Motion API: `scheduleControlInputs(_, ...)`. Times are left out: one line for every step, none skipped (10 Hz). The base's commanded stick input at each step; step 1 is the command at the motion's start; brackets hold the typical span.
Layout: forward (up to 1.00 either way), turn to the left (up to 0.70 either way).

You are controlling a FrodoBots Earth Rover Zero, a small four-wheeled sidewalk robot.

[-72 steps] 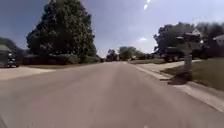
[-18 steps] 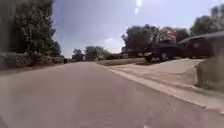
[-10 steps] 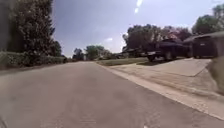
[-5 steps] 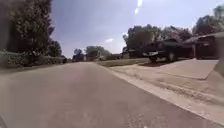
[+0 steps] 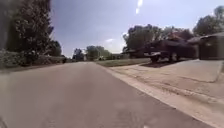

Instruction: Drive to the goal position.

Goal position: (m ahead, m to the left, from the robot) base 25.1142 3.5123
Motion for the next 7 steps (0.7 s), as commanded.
scheduleControlInputs(0.70,-0.20)
scheduleControlInputs(0.70,-0.27)
scheduleControlInputs(0.70,-0.15)
scheduleControlInputs(0.70,-0.02)
scheduleControlInputs(0.70,0.04)
scheduleControlInputs(0.70,0.35)
scheduleControlInputs(0.70,0.35)
